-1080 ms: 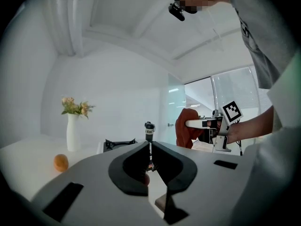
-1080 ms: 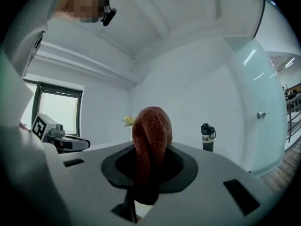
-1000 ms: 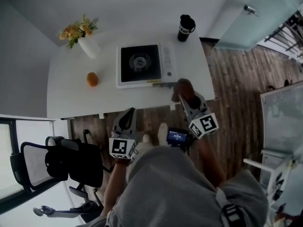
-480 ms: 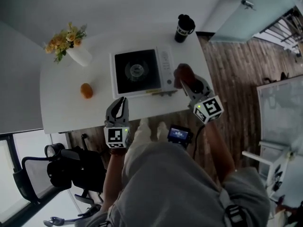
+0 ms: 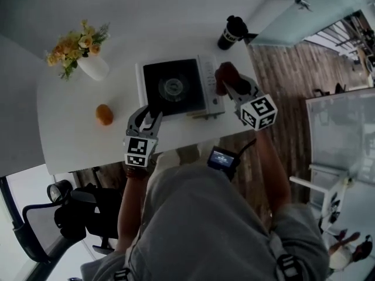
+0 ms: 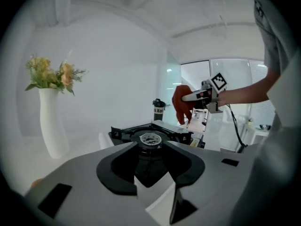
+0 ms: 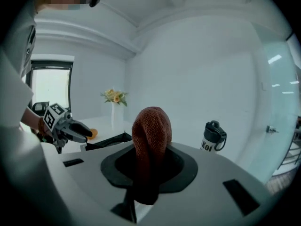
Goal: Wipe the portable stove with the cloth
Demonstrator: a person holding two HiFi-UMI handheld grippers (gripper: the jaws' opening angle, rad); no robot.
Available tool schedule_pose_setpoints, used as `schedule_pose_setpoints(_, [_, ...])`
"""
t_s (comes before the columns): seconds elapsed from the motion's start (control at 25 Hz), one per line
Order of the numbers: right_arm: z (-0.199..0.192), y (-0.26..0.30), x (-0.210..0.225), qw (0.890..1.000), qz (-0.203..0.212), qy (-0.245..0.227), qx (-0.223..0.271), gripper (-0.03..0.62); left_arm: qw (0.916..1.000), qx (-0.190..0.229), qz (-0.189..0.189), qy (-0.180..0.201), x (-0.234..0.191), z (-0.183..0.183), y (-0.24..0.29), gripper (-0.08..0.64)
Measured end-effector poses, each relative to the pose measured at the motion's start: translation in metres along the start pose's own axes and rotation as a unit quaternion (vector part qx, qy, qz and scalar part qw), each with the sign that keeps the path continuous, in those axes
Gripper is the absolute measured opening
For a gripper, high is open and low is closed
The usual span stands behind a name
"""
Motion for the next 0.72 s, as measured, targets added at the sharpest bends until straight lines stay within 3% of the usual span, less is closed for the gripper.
schedule_pose_setpoints(0.16, [0.009,0.034,0.027,0.998,0.019,-0.045,-0.027,0.089,0.9986,-0.013,-0.026,0.045,0.009,0.003,0.017,0.179])
schedule_pose_setpoints(0.28, [0.010,0.062,0.047,0.995,0.039,-0.072,-0.051,0.089,0.9967,-0.028,-0.022,0.073,0.013,-0.001,0.026,0.171])
schedule_pose_setpoints(0.56, [-0.004,0.122,0.071,0.978,0.084,-0.113,-0.156,0.089,0.9952,-0.055,-0.011,0.081,0.012,0.000,0.034,0.112])
schedule_pose_setpoints(0.72, [-0.011,0.145,0.076,0.970,0.092,-0.122,-0.187,0.089,0.9921,-0.079,-0.010,0.097,0.014,-0.002,0.039,0.097])
Point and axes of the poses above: the fingertips, and each gripper's own axes: y forward along the fingers, x to its right, z out of its top, the point moved 10 cm from there along -y, backward along the fingers, and after that the axes turned 1 degree about z, right-handed, at the moved point
